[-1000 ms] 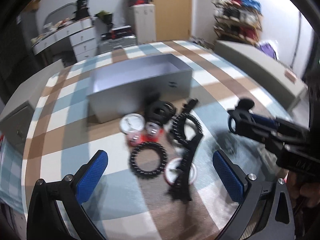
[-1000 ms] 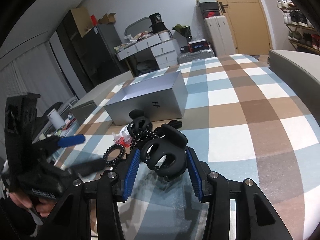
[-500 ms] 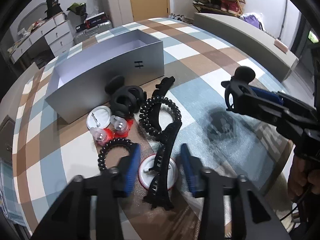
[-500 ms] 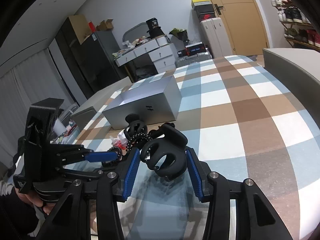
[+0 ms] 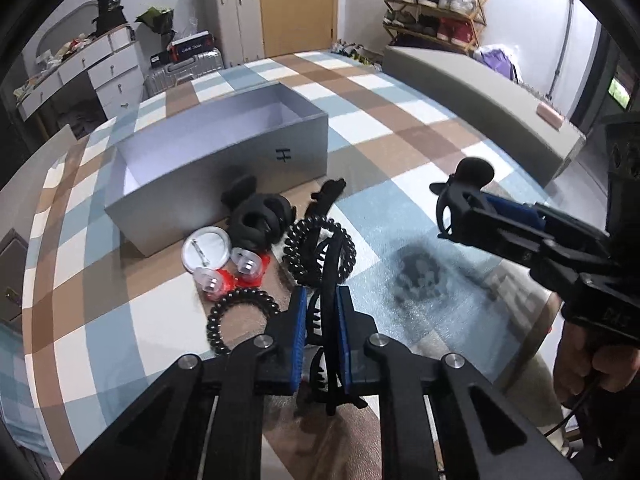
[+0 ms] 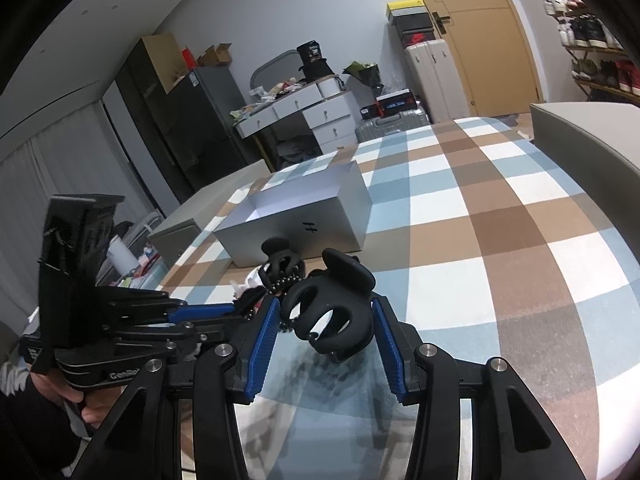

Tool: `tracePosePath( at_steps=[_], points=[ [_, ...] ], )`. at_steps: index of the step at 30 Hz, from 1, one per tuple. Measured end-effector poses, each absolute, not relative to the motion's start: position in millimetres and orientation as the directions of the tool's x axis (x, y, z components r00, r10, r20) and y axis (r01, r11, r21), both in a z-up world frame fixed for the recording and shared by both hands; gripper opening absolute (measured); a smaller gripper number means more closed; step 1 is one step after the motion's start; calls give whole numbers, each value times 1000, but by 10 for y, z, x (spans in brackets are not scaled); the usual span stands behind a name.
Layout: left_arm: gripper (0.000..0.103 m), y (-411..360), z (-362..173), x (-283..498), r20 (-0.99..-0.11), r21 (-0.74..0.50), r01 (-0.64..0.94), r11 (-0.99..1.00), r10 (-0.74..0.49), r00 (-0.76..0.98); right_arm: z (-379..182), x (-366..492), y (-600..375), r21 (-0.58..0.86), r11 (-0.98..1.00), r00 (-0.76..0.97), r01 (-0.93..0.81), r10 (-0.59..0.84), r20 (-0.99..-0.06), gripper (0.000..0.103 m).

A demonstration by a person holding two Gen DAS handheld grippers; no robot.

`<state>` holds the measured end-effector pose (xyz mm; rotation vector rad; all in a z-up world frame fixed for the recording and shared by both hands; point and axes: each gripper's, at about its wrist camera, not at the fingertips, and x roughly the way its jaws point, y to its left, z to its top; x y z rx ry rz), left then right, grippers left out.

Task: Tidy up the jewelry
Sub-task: 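Carry the claw clip into the grey box with the right gripper while the left carries a clip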

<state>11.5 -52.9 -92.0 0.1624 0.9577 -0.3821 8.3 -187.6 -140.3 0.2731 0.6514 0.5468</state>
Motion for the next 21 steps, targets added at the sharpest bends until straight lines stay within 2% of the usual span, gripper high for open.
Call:
tracePosePath(
  at_steps=[12, 21],
  points=[
    [10, -211, -617, 227, -735, -80, 304, 949, -263, 625, -1077, 231, -1535, 378, 788, 643, -486, 615, -457, 47],
    [10, 23, -500, 463, -688, -129, 275, 953, -286, 668, -875, 494, -1390, 414, 745, 620, -523, 666, -414, 47]
  ],
)
